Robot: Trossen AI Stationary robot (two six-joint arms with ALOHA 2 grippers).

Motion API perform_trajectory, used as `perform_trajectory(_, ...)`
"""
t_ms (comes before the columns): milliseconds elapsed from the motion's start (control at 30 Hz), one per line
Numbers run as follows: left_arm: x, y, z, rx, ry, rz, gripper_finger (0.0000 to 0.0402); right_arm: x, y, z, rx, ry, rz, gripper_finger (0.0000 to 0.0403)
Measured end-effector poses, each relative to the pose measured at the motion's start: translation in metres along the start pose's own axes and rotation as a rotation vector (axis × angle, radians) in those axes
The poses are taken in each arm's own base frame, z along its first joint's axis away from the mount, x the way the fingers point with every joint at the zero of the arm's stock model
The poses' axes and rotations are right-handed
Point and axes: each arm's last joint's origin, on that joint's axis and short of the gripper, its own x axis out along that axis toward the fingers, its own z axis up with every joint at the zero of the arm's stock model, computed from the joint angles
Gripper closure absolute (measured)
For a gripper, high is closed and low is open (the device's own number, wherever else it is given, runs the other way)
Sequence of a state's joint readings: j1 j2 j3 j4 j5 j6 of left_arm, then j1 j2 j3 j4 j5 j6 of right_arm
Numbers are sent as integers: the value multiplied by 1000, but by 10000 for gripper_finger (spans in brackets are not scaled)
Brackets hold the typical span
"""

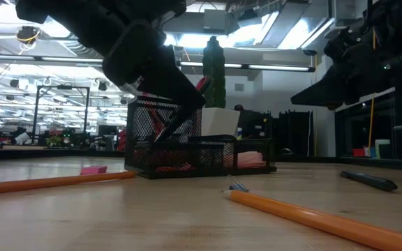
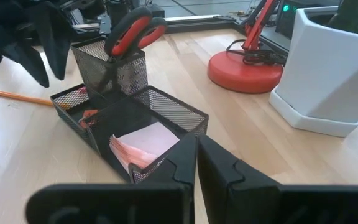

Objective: Pick and place office supplies into organizer
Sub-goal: Put the blue binder clip into the black desk organizer

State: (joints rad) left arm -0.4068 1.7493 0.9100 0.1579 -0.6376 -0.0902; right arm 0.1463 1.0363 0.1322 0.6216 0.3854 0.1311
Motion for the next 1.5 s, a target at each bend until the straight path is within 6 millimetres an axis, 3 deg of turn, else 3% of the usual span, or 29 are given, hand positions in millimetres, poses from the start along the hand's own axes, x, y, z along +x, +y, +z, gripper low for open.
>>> perform_trajectory(233,-10,-9,7,58,-65,-34,335,0,4,1,-1,3,122,383)
perform_trajectory(667,-55,-14,28,35,-166,-106,349,-1,7,9,-7,-74,215,383)
perform_trajectory(900,-73,-18,24,-18,-114,-163,397,-3,11,10,-4,-84,287,383)
perform_trajectory(1200,-84,-28,19,-18,-126,-140,400,-8,25,11,-20,-91,369,383)
perform_trajectory(1500,-99,-38,10,1,-151,-265,400,-9,45,30,-63,-105,436,383)
